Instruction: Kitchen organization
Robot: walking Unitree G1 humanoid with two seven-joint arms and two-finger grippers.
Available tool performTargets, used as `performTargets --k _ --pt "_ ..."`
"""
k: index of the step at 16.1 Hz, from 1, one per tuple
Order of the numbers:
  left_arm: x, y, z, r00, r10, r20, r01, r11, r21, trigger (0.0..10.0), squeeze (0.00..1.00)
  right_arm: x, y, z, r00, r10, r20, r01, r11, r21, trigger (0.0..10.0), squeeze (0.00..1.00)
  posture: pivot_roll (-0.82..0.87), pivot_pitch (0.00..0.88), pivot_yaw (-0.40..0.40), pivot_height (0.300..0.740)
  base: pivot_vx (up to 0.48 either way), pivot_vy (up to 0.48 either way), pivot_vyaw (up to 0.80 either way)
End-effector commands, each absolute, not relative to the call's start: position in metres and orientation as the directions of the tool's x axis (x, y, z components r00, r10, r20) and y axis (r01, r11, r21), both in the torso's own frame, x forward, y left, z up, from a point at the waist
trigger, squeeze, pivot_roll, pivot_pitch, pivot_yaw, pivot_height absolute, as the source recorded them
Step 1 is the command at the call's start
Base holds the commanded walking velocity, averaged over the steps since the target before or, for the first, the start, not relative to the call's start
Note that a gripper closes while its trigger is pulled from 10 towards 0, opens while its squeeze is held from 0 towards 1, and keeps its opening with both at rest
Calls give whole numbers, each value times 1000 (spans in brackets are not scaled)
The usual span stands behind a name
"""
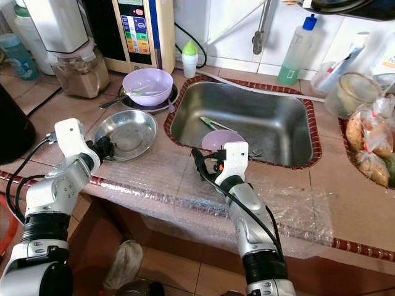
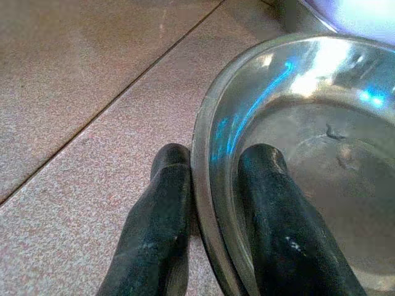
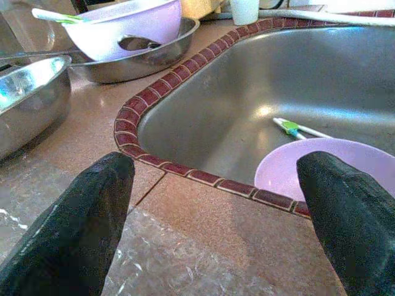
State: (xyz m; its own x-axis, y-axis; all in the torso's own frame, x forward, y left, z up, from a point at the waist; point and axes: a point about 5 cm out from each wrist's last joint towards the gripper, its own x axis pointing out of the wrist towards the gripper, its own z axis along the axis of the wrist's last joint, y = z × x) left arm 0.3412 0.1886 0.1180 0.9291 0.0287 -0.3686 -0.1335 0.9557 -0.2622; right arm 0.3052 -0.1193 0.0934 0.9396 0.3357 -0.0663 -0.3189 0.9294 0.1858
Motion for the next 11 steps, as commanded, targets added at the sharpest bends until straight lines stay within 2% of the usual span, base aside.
performTargets --k 1,6,8,11 --pt "340 184 112 915 -3 -403 -120 953 -279 0 0 307 -119 93 941 331 -71 -315 932 178 10000 0 -8 0 31 740 0 0 0" --pt "339 188 115 936 26 -350 -127 954 -270 0 0 312 -118 96 944 325 -55 -309 932 190 10000 0 0 0 28 740 0 0 0" --pt "337 184 117 954 25 -298 -95 970 -223 0 0 318 -117 106 946 323 -12 -307 911 276 10000 0 3 0 26 740 0 0 0" --pt "336 171 125 981 -16 -192 -24 978 -209 0 0 324 -97 117 911 413 27 -379 807 452 10000 0 2 0 27 740 0 0 0"
